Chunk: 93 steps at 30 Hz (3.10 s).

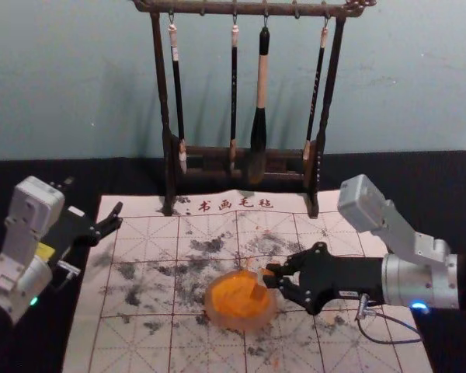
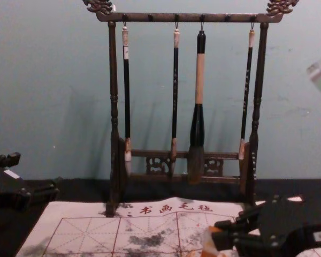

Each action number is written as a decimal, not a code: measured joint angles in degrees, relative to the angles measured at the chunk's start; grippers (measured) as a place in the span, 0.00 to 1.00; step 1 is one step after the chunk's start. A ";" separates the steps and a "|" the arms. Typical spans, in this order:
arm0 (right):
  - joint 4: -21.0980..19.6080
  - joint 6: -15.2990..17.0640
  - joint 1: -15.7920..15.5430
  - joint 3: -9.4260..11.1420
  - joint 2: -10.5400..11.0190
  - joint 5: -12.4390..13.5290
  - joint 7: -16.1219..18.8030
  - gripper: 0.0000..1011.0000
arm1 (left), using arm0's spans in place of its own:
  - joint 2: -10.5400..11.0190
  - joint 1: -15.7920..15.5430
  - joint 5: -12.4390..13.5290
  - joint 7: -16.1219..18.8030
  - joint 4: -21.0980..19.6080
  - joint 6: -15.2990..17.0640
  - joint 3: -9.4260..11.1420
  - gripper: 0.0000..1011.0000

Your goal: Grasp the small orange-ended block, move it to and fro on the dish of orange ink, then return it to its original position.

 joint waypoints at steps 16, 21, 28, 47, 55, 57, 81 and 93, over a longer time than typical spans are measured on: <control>3.65 1.22 3.75 -3.85 -2.37 -1.59 -0.37 0.09 | 0.00 0.00 0.00 0.00 0.00 0.00 0.00 0.99; 4.43 1.35 4.31 -4.46 -3.03 -1.84 -0.56 0.09 | 0.00 0.00 0.00 0.00 0.00 0.00 0.00 0.99; 5.38 1.81 5.28 -5.34 -3.65 -2.31 -0.61 0.09 | 0.00 0.00 0.00 0.00 0.00 0.00 0.00 0.99; 6.34 3.62 6.31 -5.00 -4.32 -2.76 -2.21 0.09 | 0.00 0.00 0.00 0.00 0.00 0.00 0.00 0.99; 4.87 4.11 5.61 -4.28 -3.14 -2.55 -2.54 0.09 | 0.00 0.00 0.00 0.00 0.00 0.00 0.00 0.99; 4.45 4.16 5.40 -4.19 -2.84 -2.44 -2.52 0.09 | 0.00 0.00 0.00 0.00 0.00 0.00 0.00 0.99; 1.18 4.06 4.68 -5.89 -1.53 -1.76 -0.21 0.09 | 0.00 0.00 0.00 0.00 0.00 0.00 0.00 0.99; 5.25 3.22 6.85 -7.16 -4.31 -3.03 -0.57 0.09 | 0.00 0.00 0.00 0.00 0.00 0.00 0.00 0.99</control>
